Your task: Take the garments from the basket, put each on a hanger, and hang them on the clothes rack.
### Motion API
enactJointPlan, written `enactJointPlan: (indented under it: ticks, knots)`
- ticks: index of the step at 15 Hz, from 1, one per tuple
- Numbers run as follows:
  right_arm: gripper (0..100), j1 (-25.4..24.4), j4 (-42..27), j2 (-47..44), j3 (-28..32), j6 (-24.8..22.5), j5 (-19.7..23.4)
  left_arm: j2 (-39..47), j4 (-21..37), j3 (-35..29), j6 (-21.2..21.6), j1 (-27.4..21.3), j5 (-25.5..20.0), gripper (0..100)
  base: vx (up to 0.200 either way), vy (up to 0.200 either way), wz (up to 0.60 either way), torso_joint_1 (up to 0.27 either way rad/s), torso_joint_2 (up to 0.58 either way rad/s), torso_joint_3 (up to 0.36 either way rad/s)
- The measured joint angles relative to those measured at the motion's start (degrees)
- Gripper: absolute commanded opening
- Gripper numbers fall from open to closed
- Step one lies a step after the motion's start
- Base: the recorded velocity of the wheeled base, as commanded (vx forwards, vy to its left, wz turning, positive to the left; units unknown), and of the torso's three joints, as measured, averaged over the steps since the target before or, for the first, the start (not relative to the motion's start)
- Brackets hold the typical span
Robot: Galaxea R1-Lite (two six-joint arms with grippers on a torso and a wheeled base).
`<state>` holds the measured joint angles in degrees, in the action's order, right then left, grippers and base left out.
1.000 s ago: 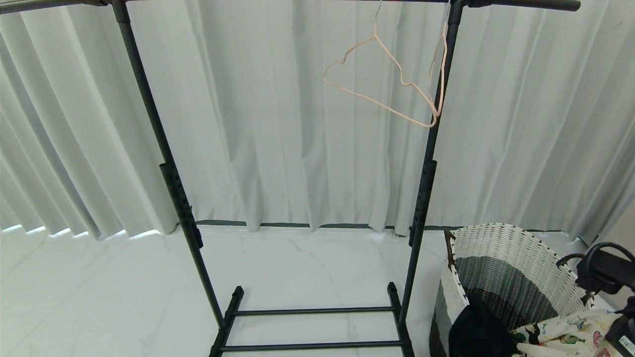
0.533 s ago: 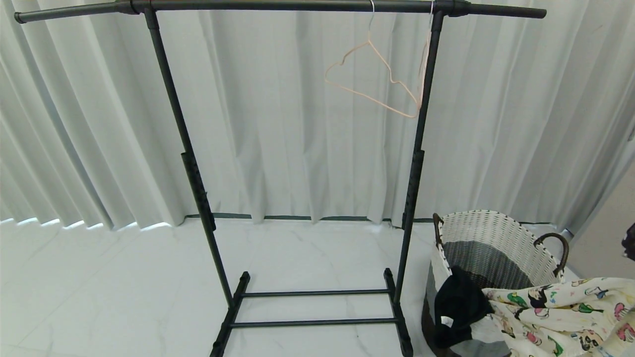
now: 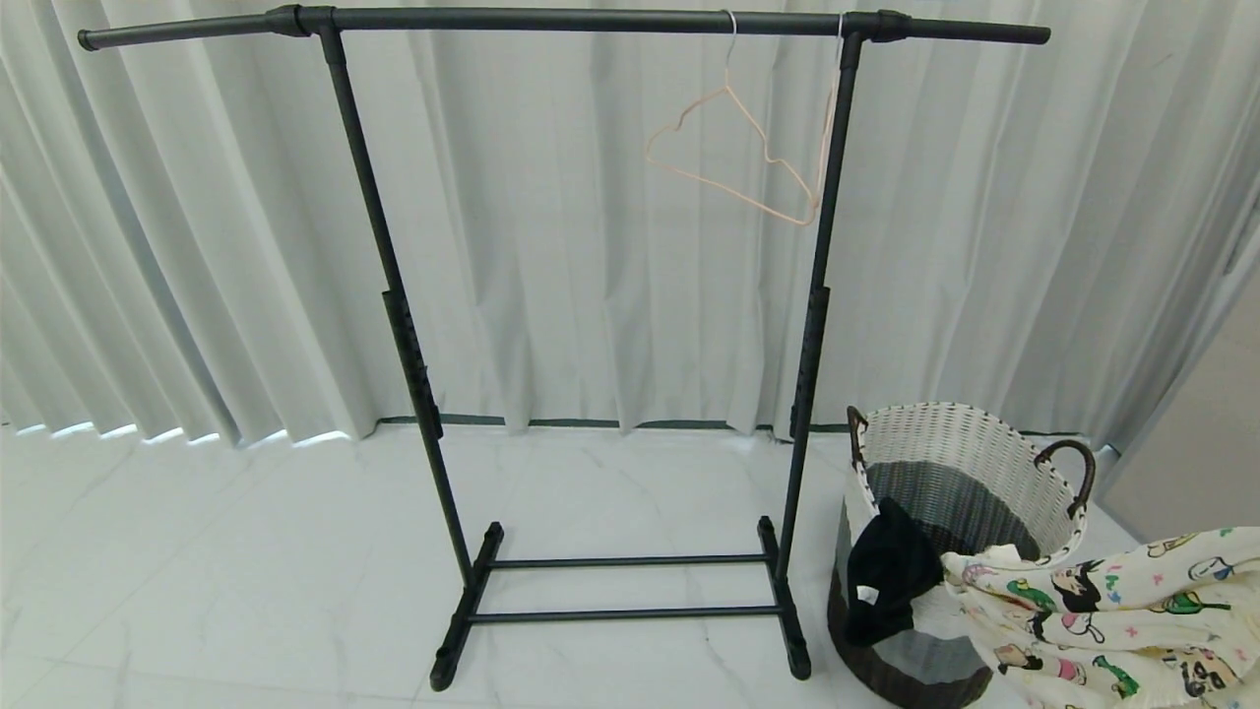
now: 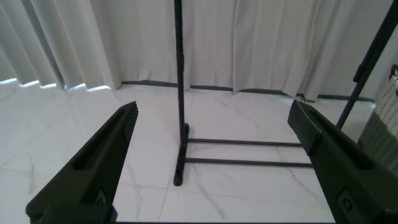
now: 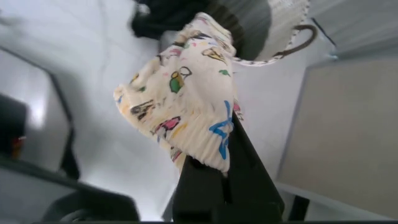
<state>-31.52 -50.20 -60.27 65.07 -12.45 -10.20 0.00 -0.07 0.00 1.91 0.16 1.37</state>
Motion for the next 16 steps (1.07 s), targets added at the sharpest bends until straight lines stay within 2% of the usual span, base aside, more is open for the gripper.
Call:
enactJointPlan:
  ticks: [3,6,7,9,12,16]
  knots:
    - [0,-11.5,-0.7,-1.3,2.1,10.2,0.2,0.0,-0.1,0.0,4.0,0.0,-0.4,100,0.000,0.000,0.00,0.000,0.00,0.000]
    - [0,-22.9,4.1,-4.3,2.6,20.0,1.0,0.1,-0.8,-0.3,3.4,0.0,-0.9,100,0.000,0.000,0.00,0.000,0.00,0.000]
    - [0,-25.1,6.7,-5.9,2.7,21.3,1.3,0.8,-1.4,-2.3,1.7,-0.4,-1.1,100,0.000,0.000,0.00,0.000,0.00,0.000]
    - [0,-26.7,9.8,-8.9,2.7,21.9,2.4,5.5,-2.2,-8.0,-1.8,-2.0,-1.4,100,0.000,0.000,0.00,0.000,0.00,0.000]
    - [0,-27.3,16.7,-13.8,2.6,21.8,2.7,19.8,-4.8,-16.8,-6.1,-5.4,-1.5,100,0.000,0.000,0.00,0.000,0.00,0.000]
    - [0,-27.9,26.4,-22.1,2.6,21.8,1.6,42.5,-14.3,-23.1,-13.9,-13.5,-0.8,100,0.000,0.000,0.00,0.000,0.00,0.000]
